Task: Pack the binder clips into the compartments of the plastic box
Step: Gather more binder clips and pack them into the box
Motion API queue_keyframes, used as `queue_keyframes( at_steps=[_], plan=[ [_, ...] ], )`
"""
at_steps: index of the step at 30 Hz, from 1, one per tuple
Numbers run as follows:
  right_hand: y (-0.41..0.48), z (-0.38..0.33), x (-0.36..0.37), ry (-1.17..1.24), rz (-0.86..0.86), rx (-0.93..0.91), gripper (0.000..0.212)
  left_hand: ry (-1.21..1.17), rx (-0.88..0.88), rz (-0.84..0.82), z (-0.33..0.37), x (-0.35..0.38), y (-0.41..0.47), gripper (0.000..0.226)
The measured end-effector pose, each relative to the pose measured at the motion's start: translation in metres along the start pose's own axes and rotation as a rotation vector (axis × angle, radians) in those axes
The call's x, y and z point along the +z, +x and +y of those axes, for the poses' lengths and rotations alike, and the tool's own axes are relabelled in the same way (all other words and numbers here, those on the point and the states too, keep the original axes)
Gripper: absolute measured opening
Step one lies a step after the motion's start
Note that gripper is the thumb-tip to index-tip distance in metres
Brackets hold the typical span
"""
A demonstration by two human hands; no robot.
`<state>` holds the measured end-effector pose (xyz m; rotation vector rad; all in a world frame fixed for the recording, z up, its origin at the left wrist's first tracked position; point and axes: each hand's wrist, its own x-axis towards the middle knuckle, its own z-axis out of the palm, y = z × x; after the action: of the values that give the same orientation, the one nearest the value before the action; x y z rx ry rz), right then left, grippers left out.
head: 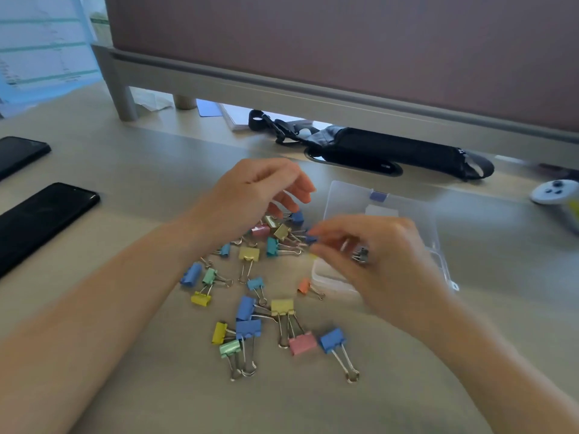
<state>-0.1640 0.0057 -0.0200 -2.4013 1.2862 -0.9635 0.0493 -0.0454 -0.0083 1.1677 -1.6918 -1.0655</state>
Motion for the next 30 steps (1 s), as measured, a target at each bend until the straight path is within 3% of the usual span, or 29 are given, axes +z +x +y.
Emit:
queue_keyframes(
  at_steps=[4,8,18,30],
  plan=[
    [-0.010,0.044,-0.037,-0.074,0.043,0.176,0.009,0.280,0.200,-0.140,0.004,0.024,-0.006,0.011],
    [-0.018,0.051,-0.033,-0.075,0.003,0.174,0.010,0.478,0.295,-0.154,0.003,0.047,-0.011,0.012],
    [-0.026,0.046,-0.024,-0.005,0.099,0.122,0.009,0.471,0.294,-0.089,-0.002,0.061,-0.014,0.009],
    [-0.032,0.049,-0.024,0.094,0.193,0.164,0.007,0.500,0.305,-0.118,-0.007,0.064,-0.017,0.029]
  ],
)
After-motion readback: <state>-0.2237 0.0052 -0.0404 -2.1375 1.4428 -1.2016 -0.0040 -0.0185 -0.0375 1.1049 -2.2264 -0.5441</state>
